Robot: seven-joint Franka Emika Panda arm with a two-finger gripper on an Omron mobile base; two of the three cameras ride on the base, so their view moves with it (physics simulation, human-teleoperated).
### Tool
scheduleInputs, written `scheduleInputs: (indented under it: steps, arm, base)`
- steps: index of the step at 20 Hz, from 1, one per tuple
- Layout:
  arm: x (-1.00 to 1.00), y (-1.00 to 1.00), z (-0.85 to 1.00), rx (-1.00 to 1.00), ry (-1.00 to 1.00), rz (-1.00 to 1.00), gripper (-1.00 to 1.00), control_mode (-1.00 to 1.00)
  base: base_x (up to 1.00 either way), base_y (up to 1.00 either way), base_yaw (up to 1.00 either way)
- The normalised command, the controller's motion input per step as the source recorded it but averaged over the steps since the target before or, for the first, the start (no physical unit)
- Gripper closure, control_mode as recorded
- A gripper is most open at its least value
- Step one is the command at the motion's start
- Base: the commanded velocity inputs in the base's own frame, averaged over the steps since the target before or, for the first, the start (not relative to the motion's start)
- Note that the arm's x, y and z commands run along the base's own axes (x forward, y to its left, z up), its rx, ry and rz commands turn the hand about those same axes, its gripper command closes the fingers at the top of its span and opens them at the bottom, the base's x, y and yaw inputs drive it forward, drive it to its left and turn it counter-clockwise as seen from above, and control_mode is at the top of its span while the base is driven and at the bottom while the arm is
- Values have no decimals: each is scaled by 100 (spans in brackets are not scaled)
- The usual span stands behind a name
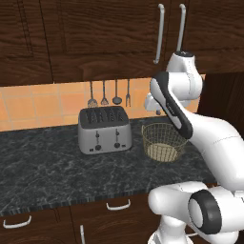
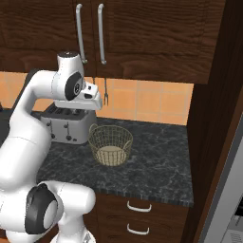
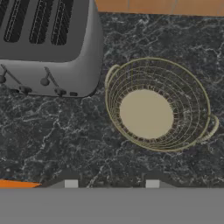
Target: Open the cabinet, pick up the bread from the cabinet and place it in the basket. Then move the basket to the dining counter.
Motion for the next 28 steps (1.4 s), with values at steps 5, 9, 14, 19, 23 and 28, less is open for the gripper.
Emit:
scheduleInputs:
  steps: [5,9,14,19,23,28]
  arm:
    - [-10,-2,36,1,-26,0,-100,-100]
    - [-10,1,100,0,-43,0,-100,-100]
    - [1,3,100,-1,-30,0,-100,-100]
    - [19,0,100,1,-22,-6,-100,-100]
    - [34,0,100,3,-22,-7,-100,-100]
    - [41,0,15,0,-2,-1,-100,-100]
  base:
    - [0,0,0]
    - [0,0,0]
    - [0,0,0]
    - [0,0,0]
    - [0,0,0]
    - [0,0,0]
